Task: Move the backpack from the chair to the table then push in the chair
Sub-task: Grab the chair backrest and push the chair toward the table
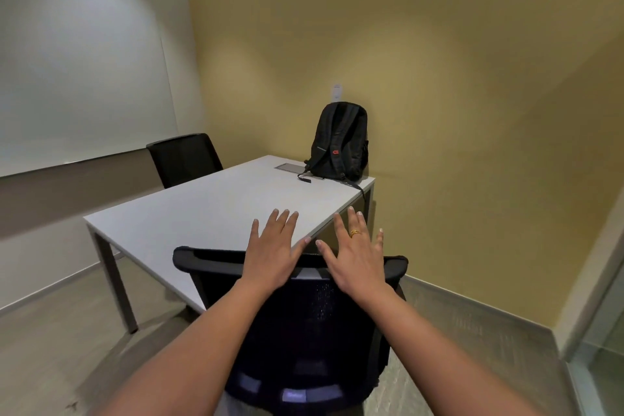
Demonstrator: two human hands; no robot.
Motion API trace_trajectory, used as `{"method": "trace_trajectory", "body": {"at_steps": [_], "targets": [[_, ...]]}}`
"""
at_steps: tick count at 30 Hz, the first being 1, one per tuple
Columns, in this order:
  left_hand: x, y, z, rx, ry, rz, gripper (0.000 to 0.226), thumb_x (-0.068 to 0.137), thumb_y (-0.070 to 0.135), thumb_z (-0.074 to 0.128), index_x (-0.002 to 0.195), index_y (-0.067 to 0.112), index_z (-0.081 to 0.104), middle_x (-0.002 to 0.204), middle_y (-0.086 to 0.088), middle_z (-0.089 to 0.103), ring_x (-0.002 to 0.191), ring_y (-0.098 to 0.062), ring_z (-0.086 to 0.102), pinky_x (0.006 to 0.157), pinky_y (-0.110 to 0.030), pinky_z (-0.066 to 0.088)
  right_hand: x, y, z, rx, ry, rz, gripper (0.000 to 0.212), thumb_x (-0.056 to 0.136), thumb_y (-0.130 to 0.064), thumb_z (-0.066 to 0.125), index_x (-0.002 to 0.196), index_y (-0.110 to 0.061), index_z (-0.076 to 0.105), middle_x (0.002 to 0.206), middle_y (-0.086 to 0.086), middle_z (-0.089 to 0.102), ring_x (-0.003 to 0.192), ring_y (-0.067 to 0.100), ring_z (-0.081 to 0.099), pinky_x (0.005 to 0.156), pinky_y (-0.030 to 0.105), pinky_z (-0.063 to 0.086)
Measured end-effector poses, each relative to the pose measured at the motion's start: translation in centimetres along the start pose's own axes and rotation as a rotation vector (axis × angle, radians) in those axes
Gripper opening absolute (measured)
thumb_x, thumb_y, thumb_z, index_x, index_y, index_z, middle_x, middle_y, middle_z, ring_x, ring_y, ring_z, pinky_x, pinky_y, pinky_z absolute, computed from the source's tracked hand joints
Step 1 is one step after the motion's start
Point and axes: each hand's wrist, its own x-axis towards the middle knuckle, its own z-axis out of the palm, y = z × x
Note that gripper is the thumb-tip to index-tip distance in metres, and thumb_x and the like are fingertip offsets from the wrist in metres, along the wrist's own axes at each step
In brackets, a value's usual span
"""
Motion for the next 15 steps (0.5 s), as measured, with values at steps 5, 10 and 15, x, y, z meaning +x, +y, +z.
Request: {"method": "trace_trajectory", "body": {"at_steps": [5, 10, 15], "targets": [[-2.5, -0.4, 0.4, 0.076, 0.051, 0.011, 0.107, 0.061, 0.07, -0.034, 0.149, 0.024, 0.007, 0.158, 0.002, 0.01, 0.146, -0.015, 0.0, 0.116, -0.043, 0.0, -2.0, -0.8, 0.8, 0.021, 0.014, -0.023, 0.065, 0.094, -0.056, 0.023, 0.147, -0.022, 0.007, 0.156, 0.004, -0.006, 0.141, 0.017, -0.012, 0.111, 0.052, -0.006], [-3.3, -2.5, -0.2, 0.002, -0.023, -0.095, 0.071, 0.089, 0.062, 0.011, 0.149, 0.024, 0.006, 0.159, 0.001, 0.007, 0.146, -0.017, -0.002, 0.117, -0.046, 0.002, -2.6, -1.6, 2.2, -0.024, -0.002, -0.032, 0.062, 0.095, -0.055, 0.018, 0.147, -0.023, 0.009, 0.157, 0.003, 0.0, 0.142, 0.016, -0.009, 0.111, 0.052, -0.005], [-3.1, -4.6, -0.6, 0.013, -0.106, -0.104, 0.069, 0.092, 0.06, 0.017, 0.149, 0.024, 0.002, 0.159, 0.001, 0.007, 0.146, -0.017, -0.003, 0.117, -0.048, 0.001, -2.5, -1.7, 2.9, -0.068, 0.051, -0.015, 0.078, 0.08, -0.061, -0.007, 0.146, -0.025, 0.012, 0.156, 0.003, 0.008, 0.142, 0.017, -0.003, 0.111, 0.055, -0.003]]}}
